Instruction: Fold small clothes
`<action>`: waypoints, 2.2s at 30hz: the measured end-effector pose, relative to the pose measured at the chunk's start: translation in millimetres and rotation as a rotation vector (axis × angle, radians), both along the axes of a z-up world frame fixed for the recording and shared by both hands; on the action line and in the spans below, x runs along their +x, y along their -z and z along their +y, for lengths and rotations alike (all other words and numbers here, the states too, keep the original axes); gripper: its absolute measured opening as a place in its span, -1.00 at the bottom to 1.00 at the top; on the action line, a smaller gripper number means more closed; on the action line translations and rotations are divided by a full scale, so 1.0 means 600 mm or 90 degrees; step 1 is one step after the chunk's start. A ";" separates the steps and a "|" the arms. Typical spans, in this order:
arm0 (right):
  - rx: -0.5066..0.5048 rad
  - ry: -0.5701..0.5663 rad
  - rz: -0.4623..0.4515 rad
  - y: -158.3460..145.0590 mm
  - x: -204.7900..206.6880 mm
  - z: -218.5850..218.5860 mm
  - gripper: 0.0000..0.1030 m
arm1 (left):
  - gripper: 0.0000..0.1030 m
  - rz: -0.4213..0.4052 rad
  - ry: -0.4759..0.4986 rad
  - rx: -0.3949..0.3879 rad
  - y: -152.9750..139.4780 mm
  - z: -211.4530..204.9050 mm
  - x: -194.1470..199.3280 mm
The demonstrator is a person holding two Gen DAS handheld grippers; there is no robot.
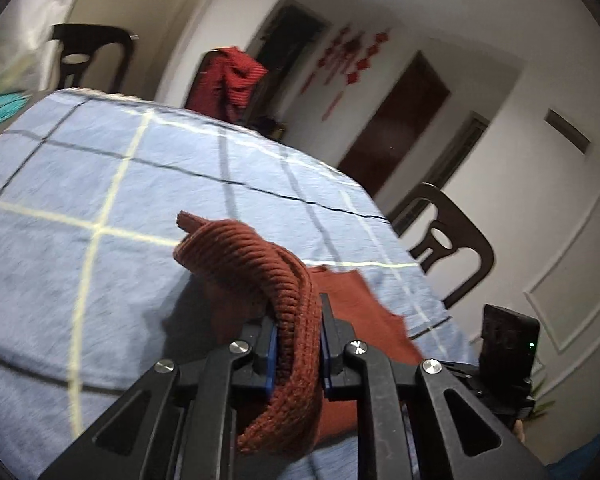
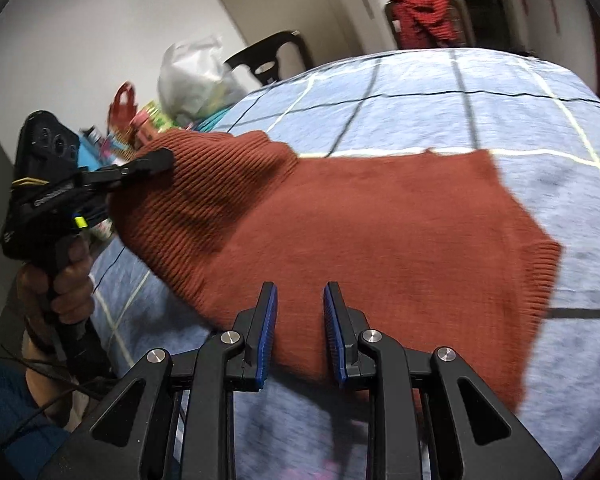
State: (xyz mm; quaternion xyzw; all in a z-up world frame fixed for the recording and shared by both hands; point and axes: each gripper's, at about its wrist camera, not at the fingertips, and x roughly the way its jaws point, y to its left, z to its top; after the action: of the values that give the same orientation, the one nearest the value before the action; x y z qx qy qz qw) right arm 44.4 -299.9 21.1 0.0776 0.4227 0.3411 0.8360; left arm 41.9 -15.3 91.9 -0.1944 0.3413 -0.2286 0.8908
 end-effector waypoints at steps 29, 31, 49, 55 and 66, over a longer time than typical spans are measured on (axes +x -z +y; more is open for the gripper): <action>0.243 0.059 0.188 0.026 0.075 -0.061 -0.21 | -0.19 0.050 0.023 0.067 0.075 -0.051 0.006; 0.227 0.059 0.211 0.033 0.087 -0.050 -0.21 | -0.19 0.054 0.022 0.069 0.083 -0.049 0.004; 0.277 0.072 0.298 0.048 0.122 -0.035 -0.21 | 0.01 0.004 0.033 0.187 0.094 -0.099 -0.018; 0.190 0.044 0.237 0.037 0.112 -0.004 -0.54 | 0.04 -0.007 0.038 0.213 0.089 -0.109 -0.019; 0.191 0.058 0.154 -0.003 0.093 -0.070 -0.75 | 0.04 -0.014 0.033 0.118 0.047 -0.095 -0.006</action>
State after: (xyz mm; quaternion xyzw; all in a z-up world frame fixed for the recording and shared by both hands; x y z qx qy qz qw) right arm 100.2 -342.0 22.9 0.2606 0.4604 0.3499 0.7731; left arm 38.2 -72.4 63.9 -0.0994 0.3562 -0.2213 0.9024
